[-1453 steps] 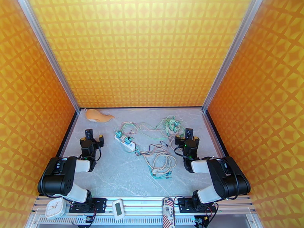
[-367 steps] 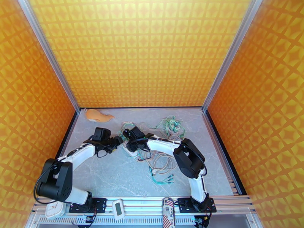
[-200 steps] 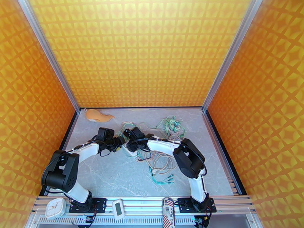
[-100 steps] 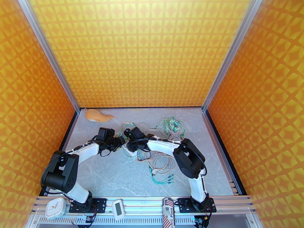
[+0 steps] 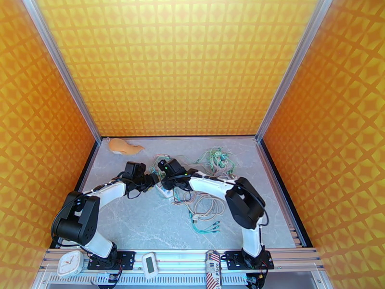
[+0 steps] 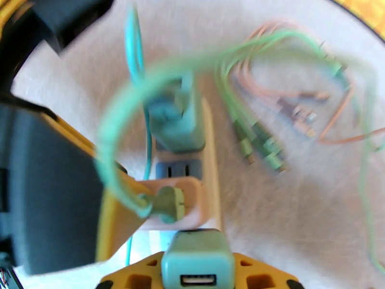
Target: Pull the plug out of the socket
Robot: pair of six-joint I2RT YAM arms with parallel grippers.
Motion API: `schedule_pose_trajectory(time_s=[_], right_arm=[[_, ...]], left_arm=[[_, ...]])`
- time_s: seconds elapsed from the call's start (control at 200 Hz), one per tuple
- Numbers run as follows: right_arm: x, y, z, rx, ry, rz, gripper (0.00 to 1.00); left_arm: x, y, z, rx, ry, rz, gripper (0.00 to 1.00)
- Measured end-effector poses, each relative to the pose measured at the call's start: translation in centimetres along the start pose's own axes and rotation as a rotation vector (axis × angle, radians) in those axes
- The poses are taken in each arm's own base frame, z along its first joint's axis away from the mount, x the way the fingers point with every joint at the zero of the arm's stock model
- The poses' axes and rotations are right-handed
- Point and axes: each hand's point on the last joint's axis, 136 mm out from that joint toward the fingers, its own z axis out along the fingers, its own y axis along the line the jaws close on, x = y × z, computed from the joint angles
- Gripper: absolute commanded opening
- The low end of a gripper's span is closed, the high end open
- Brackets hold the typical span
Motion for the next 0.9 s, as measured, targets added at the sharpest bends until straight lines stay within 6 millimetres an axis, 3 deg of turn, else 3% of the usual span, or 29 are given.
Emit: schedule_pose_trajectory(time_s=[0.255, 0.525, 0.74, 0.9], right_arm=[[-1.4, -0.7, -2.3, 0.046, -0.057, -0.019, 0.05], [-2.2, -0.7, -6.2, 0.047, -0.120, 0.003, 0.08], [-0.9, 0.1, -7.5, 0.035, -0.118, 0.016, 0.09], [0.3, 1.0, -7.2, 0.022, -0.096, 0.017, 0.10]], left_arm=[[0.0, 0.0, 0.0, -0.004, 0.000, -0.001, 0.52], [-0.3, 0.1, -0.5, -0.054, 0.010, -0.020, 0.56], [0.0, 0.6, -1.9, -0.124, 0.011, -0.043, 0.63], [-0.4, -0.9, -4.1, -0.114, -0.023, -0.029, 0.68]])
